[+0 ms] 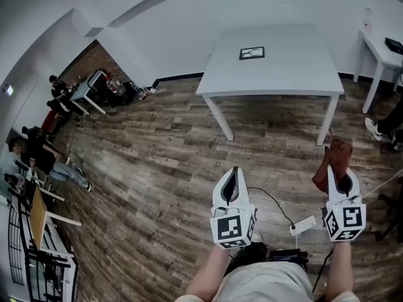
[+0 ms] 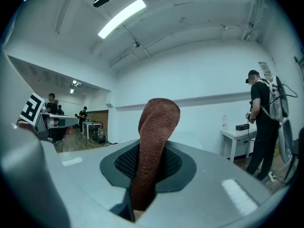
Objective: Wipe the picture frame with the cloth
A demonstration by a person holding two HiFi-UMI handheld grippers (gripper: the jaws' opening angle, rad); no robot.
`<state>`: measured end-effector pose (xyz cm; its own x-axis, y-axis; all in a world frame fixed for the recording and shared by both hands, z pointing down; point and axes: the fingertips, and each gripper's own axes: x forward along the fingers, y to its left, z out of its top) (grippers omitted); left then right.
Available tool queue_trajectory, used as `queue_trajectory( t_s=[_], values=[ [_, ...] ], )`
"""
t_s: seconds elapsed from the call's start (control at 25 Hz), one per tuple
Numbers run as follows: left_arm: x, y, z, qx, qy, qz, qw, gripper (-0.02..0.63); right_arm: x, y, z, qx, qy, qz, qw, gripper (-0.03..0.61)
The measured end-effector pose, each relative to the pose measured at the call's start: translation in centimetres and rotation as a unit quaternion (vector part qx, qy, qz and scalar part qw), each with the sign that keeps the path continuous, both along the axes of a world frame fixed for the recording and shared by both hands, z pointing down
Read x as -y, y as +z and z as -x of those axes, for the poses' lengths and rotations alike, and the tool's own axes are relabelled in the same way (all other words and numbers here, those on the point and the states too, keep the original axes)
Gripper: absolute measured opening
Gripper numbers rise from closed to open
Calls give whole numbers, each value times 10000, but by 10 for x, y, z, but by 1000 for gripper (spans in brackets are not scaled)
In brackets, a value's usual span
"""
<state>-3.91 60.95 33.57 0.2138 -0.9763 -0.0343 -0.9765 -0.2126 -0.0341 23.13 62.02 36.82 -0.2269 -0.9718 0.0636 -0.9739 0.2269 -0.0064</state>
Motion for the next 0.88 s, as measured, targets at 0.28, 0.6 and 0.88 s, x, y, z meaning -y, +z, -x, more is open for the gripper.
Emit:
queue_trajectory(
  t_s=[0.28,0.6,0.88],
  values=[
    [64,15,11,-133,66,21,9999,2,62,6,12,-115,36,12,9999,92],
    [172,10,59,-335,152,-4,9993,0,169,-11,60,-286,81,-90,9995,92],
    [240,1,86,-352,332,-33,9988,0,233,-29,93,-327,160,-163,9992,92]
  ],
)
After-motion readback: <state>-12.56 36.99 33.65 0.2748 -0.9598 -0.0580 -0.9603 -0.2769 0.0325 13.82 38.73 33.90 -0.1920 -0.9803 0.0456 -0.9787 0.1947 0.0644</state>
